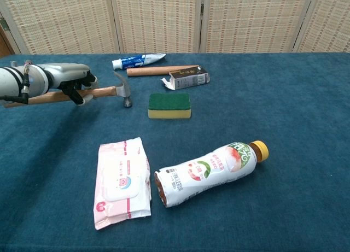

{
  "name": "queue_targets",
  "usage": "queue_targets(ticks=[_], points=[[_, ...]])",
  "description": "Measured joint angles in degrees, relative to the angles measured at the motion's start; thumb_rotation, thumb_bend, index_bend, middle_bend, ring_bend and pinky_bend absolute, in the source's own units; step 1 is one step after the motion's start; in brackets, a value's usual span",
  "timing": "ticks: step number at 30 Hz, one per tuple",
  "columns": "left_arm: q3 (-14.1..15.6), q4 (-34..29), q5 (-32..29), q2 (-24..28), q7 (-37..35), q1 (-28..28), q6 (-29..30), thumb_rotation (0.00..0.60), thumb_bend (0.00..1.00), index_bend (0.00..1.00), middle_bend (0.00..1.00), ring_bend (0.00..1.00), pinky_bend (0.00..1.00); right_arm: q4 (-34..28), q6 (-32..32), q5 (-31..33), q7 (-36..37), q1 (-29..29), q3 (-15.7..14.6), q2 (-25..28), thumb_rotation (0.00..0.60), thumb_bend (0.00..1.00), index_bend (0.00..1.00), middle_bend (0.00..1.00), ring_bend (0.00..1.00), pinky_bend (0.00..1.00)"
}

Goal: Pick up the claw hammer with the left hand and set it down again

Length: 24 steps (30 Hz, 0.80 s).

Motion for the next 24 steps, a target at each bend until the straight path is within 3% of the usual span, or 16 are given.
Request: queue_targets(ticks=[1, 3, 8, 17, 24], points=[[-0.26, -0.41, 2.01, 0.32, -1.93, 0.4, 0.2, 0.6, 0.6, 0.65, 0.74, 0.66, 0.53, -0.07, 0.07, -0.02, -0.02, -0.02, 0.03, 0.01, 0.6, 0.23, 0.35, 0.38, 0.3, 0.25], [-0.63, -0.98, 5.29, 0.8, -5.04, 0.97, 0.53, 0.6, 0.6, 0.66, 0.76, 0.69, 0.67, -0.17, 0.12, -0.07, -0.12, -0.04, 0.03, 0.01, 0.6, 0.23, 0.35, 0.38, 0.3, 0.25], [-1.31, -1.91, 15.69, 1.79, -14.87, 2.5, 2.41, 0.6, 0.6, 0.69, 0.78, 0.73, 0.88, -0.63, -0.13, -0.21, -0.7, 0.12, 0.03, 0.09, 0.6, 0.22, 0.35, 0.38, 0.3, 0.25], [-1.29, -1.21, 33.2, 1.28, -33.87, 3.61, 9.33, 0.6, 0.6, 0.7, 0.8, 0.87, 1.0, -1.49, -1.13, -0.2, -1.71, 0.69, 0.05, 0.17, 0.6, 0.22, 0.35, 0.38, 0.3, 0.25], [-1.12, 1.11, 37.6, -1.92, -38.36, 2.06, 11.47, 0.6, 0.6, 0.71, 0.82, 0.92, 1.0, -1.39, -1.15, 0.0, -1.58, 0.56, -0.04, 0.19, 0.6, 0.22, 0.35, 0.38, 0.3, 0.25]])
